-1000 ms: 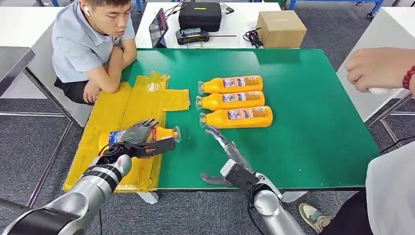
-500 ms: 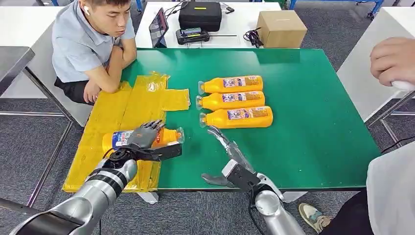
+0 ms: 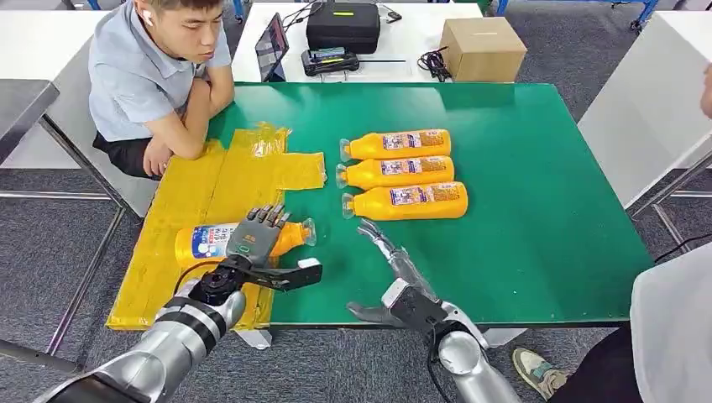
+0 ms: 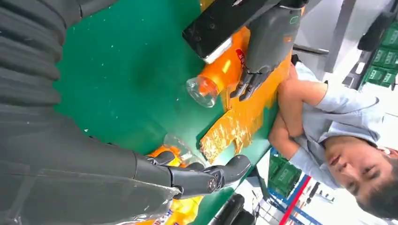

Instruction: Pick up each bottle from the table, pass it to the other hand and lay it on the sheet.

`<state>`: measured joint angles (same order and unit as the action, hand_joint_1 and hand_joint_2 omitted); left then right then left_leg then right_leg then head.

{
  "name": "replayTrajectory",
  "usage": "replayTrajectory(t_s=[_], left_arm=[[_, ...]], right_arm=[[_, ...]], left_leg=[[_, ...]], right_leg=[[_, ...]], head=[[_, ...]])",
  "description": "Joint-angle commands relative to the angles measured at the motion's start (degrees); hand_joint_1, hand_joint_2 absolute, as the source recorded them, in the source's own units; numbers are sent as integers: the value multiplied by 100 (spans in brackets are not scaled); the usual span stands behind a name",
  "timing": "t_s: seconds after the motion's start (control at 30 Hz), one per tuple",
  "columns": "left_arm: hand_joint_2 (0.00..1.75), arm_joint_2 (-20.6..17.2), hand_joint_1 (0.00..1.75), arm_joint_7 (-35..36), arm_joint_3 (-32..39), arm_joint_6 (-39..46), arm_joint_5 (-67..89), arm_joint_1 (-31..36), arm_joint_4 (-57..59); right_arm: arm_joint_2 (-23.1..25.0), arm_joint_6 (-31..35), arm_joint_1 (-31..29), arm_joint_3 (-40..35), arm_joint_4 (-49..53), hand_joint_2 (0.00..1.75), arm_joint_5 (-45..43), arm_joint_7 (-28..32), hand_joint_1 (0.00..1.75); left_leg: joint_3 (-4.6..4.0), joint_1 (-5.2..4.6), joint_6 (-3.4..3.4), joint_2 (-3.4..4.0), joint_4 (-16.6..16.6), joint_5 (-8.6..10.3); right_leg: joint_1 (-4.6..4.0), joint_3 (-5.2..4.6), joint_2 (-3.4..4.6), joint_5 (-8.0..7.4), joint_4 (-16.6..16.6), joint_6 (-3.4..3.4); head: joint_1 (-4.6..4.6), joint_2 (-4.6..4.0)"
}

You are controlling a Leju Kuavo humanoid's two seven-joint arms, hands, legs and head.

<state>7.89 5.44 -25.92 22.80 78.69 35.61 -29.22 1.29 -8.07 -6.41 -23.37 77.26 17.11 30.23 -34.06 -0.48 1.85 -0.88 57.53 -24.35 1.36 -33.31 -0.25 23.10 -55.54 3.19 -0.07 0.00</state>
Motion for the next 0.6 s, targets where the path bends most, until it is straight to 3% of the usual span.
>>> replayTrajectory(t_s=[0.03, 0.2, 0.33, 0.53, 0.6], left_arm=[[175, -87, 0, 72, -423, -135, 188, -74, -71], [175, -121, 0, -9, -565, 89, 282, -232, -438], [175, -148, 0, -255, -613, 221, 119, -688, -1410], [175, -165, 0, -334, -604, 370, 40, -807, -1670], [175, -162, 0, -440, -612, 580, -114, -1137, -2278]], right_arm=[[-72, 51, -25, 114, -160, 175, 5, 39, 0], [-88, 73, 39, 155, -113, 175, 24, 49, 0], [-114, 151, 215, 215, 51, 175, 65, 76, 0], [-95, 176, 250, 247, 87, 175, 61, 91, 0], [-84, 223, 376, 281, 226, 175, 66, 125, 0]], left_leg=[[1, 8, -9, 9, 2, -3], [-1, 7, -11, 11, 0, -5], [-9, 11, -14, 11, 4, -11], [-30, 12, -15, 17, 9, -16], [-35, 13, -15, 19, 6, -16]], right_leg=[[-8, 1, 5, -1, 3, -12], [-8, -2, 6, 1, 5, -13], [-13, -8, 5, 6, 2, -18], [-14, -31, 10, 9, -1, -18], [-15, -37, 12, 8, 3, -18]], head=[[-2, 0], [0, 0], [0, 0], [-2, 0], [-2, 0]])
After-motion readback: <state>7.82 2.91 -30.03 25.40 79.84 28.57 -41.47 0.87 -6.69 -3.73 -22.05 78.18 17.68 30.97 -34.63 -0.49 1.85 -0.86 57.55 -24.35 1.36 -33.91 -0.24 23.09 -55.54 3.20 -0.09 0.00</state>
